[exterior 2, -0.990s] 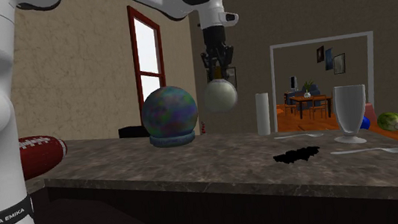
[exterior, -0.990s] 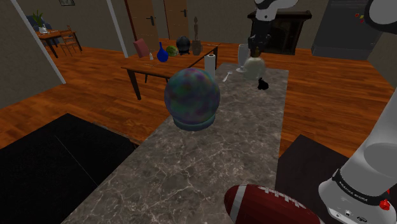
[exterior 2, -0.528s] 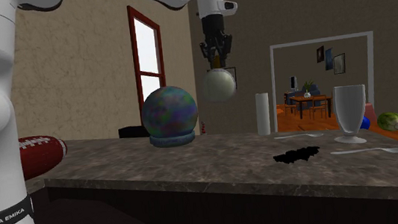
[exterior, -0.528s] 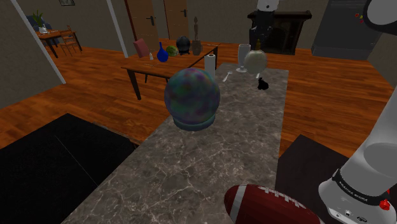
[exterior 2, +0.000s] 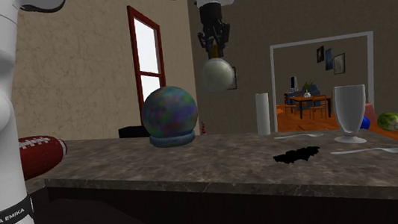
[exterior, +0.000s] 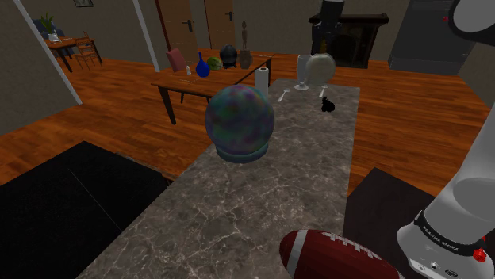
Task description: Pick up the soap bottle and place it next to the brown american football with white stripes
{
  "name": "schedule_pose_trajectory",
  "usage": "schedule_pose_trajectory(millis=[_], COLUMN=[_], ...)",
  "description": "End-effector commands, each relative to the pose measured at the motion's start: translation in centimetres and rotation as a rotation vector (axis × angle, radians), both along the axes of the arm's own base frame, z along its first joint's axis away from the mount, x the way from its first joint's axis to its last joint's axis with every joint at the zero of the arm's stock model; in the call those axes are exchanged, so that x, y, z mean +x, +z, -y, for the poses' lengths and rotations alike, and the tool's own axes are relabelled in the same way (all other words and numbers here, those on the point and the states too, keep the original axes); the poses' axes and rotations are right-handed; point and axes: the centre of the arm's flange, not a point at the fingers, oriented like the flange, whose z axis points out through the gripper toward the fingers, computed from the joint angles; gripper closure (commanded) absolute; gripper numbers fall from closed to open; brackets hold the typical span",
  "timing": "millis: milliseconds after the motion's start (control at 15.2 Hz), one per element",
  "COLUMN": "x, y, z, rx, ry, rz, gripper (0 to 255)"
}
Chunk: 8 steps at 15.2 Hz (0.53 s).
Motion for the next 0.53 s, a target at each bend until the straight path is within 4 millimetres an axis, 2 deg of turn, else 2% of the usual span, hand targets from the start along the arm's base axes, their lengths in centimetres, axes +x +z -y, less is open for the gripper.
schedule_pose_trajectory(millis=[0, 462], x=[-0.8, -4.5], y=[0.2, 0.2], z=[-2.0, -10.4], rx=[0.000, 0.000], ry=[0.000, 0.000], rz=[0.000, 0.000], gripper=[255, 255])
